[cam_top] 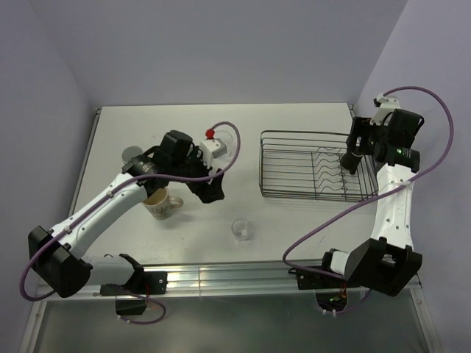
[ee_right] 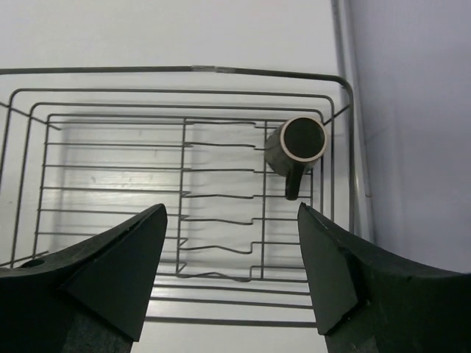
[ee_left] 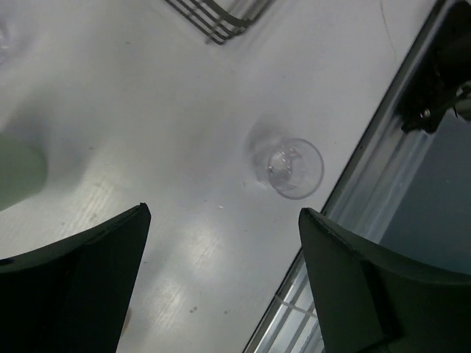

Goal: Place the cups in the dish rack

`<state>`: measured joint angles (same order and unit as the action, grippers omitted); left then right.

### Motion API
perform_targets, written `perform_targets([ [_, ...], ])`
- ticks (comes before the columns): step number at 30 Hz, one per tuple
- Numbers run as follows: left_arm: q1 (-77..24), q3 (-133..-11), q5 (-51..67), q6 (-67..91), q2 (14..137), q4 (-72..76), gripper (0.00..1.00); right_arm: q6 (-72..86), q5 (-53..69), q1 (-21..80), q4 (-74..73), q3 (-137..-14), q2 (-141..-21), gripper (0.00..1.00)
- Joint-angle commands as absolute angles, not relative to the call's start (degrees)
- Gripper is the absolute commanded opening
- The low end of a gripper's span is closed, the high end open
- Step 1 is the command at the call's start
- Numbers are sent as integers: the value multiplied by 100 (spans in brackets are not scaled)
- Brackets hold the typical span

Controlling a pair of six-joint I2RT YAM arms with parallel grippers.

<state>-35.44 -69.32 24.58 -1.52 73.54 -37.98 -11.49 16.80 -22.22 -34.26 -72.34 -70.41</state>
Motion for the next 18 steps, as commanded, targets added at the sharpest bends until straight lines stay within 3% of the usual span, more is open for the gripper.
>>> perform_targets([
  [1, -3998, -6856, 2470, -519, 7453, -3920, 89, -1142, 2074, -2127, -3674, -7313, -6751, 80],
  [10, -4631, -6856, 2127, 351, 8323, -3622, 80, -1432, 2250, -1969, -3744, -6821, -5986, 97],
  [18, -5132, -6838, 1863, 527, 8823, -3384, 73, -1617, 2241, -1934, -3753, -6574, -5581, 100],
])
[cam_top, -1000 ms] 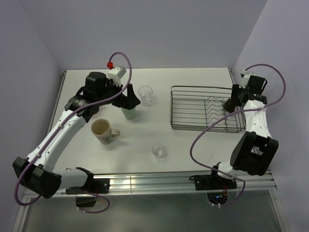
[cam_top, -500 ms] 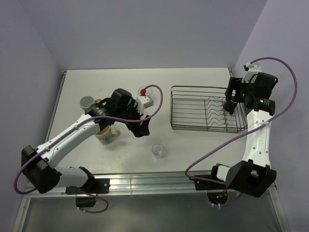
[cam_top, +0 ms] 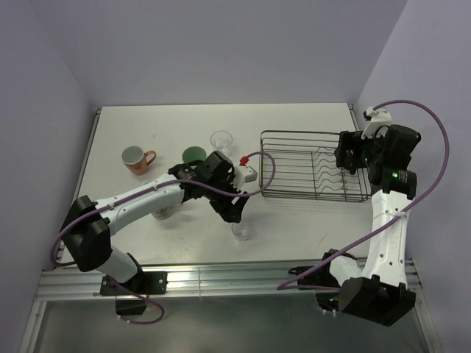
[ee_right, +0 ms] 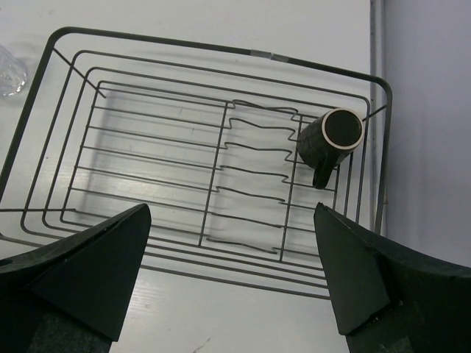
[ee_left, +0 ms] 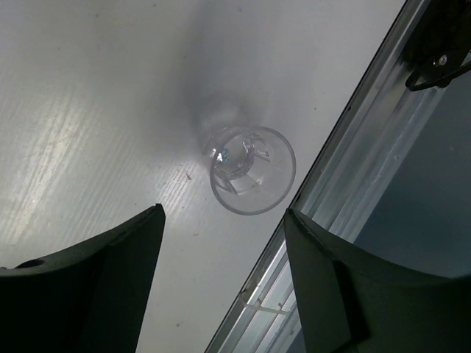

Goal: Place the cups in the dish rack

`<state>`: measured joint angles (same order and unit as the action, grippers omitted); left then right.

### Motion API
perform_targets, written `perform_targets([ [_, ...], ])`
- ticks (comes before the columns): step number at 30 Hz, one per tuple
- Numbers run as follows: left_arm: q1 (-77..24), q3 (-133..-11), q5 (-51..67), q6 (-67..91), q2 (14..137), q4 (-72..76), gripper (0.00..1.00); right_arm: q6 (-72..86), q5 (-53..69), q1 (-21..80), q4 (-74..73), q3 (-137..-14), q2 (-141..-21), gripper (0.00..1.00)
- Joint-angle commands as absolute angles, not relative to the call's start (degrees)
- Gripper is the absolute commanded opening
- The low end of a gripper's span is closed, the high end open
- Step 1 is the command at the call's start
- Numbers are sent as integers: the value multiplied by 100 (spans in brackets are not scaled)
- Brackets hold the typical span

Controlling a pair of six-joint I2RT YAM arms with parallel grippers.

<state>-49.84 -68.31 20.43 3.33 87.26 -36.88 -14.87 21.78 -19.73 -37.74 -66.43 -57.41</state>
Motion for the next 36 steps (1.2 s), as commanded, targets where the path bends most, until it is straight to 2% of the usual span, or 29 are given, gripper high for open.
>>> perform_targets([
  [1, -5202, -6847, 1820, 545, 8868, -3375, 71, -1617, 2241, -1934, -3762, -6566, -5555, 100],
  [11, -5449, -7031, 1406, 615, 9553, -3419, 63, -1714, 2285, -1934, -3850, -6539, -5318, 100],
  [14, -5511, -7005, 1310, 615, 9659, -3401, 57, -1714, 2329, -1934, -3876, -6495, -5291, 100],
  [17, -5572, -7005, 1248, 606, 9755, -3401, 45, -1705, 2355, -1934, -3850, -6443, -5273, 100],
  [18, -5581, -7005, 1274, 624, 9773, -3393, 36, -1705, 2373, -1934, -3832, -6442, -5282, 100],
  [19, -5590, -6996, 1266, 641, 9800, -3384, 33, -1696, 2390, -1934, -3832, -6434, -5291, 100],
  [21, -5634, -6996, 1231, 650, 9844, -3358, 27, -1679, 2417, -1934, -3814, -6434, -5308, 100],
  [26, -5660, -6926, 1213, 668, 9739, -3340, 19, -1600, 2470, -1934, -3788, -6451, -5352, 100],
  [30, -5651, -7005, 1038, 589, 9397, -3603, 0, -1433, 2627, -1934, -3736, -6495, -5353, 100],
  [36, -5300, -7303, 1388, 633, 8342, -3929, 0, -924, 3330, -1934, -3569, -6688, -5484, 100],
])
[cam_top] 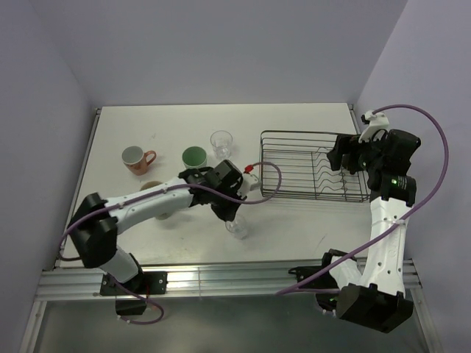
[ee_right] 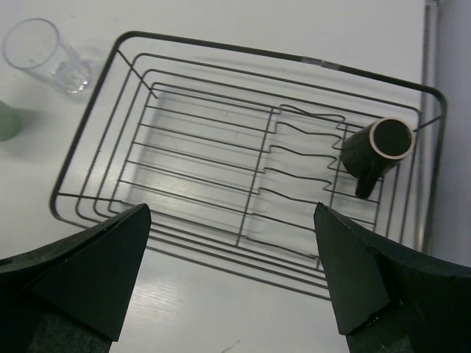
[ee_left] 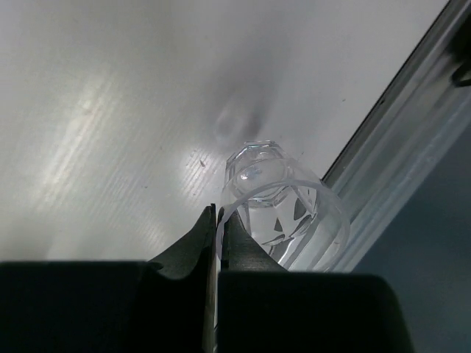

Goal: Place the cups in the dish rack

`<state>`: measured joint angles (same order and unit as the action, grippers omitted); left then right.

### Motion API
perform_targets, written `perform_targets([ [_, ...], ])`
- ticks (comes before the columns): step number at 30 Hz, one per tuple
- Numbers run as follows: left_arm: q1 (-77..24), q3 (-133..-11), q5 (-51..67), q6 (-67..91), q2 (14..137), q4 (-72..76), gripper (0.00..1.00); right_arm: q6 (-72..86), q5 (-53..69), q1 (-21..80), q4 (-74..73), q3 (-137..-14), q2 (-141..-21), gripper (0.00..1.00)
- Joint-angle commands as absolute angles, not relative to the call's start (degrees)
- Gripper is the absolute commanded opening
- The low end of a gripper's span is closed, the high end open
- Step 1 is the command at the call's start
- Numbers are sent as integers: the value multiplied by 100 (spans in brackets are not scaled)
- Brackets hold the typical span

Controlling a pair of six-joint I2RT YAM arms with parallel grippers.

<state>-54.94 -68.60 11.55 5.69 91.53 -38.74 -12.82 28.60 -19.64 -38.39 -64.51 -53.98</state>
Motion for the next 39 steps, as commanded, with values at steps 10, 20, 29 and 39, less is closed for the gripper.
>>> perform_targets([
  [10, -5010, -6532, 265, -728, 5978, -1544, 0, 1279, 4930, -1741, -2718, -6935, -5846, 100],
  [20, -5054, -5248, -1020, -3276, 4844, 1551, 0, 3513, 5395, 43, -873, -6391, -6134, 100],
  [29, -5544, -3974, -396, -5887, 4176, 3330, 0, 6291, 6020, 887, 2055, -6082, -6925, 100],
  [39, -6020, -3577, -289, -6830, 4052, 3647, 0, 6978, 6319, 1863, 3366, -6416, -7505, 100],
])
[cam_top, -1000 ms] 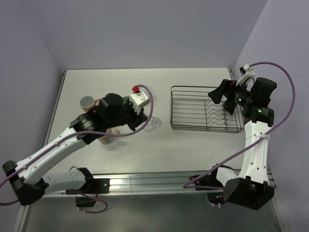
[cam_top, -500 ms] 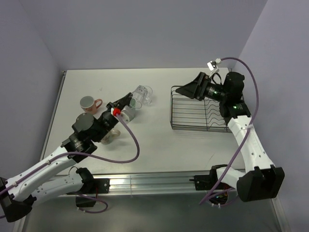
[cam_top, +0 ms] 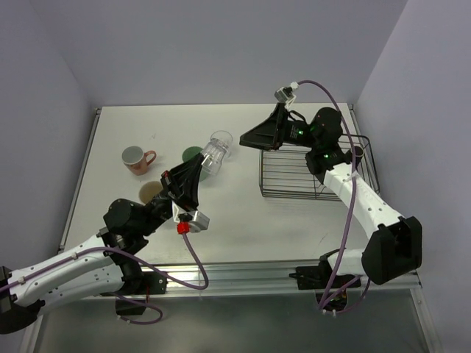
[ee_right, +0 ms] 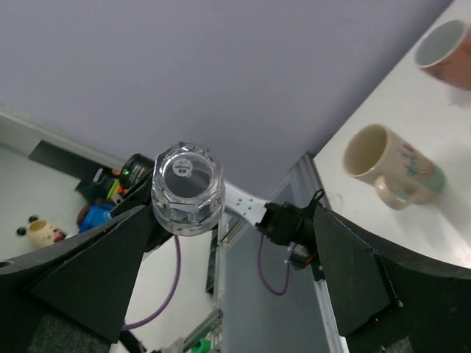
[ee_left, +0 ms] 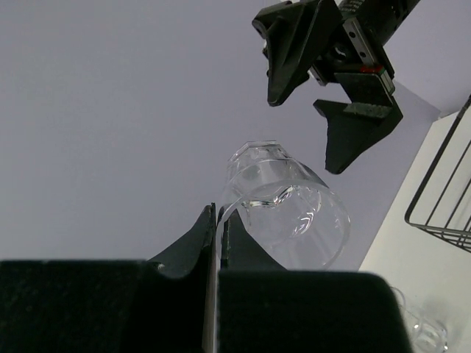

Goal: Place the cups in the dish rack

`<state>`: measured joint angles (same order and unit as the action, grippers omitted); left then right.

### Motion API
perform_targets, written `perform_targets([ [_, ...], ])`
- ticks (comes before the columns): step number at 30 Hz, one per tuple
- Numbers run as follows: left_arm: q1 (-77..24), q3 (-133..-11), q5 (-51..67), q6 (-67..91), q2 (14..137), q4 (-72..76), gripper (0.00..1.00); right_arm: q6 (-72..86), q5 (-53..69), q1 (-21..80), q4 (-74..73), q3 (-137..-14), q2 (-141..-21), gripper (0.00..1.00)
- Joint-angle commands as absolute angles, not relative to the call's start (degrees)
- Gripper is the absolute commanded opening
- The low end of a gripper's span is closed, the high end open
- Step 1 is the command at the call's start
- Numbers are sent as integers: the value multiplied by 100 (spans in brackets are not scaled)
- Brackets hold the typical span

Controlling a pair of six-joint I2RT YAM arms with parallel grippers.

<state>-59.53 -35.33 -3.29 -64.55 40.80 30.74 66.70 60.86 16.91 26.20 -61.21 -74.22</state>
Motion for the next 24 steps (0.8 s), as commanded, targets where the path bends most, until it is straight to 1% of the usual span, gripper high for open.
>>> perform_targets([
  [1, -6029, -3629, -342, -6777, 4087, 3647, 0, 6979, 6337, 1959, 3366, -6425, -7523, 100],
  [10, -6056, -3648, -334, -6741, 4183, 3656, 0, 7286, 6434, 2267, 3735, -6486, -7734, 100],
  [14, -6082, -3604, -325, -6803, 4236, 3665, 0, 7690, 6390, 2338, 4244, -6355, -7743, 100],
  [24, -6170, -3612, -299, -6899, 4377, 3850, 0, 7673, 6407, 2531, 4201, -6354, -7778, 100],
])
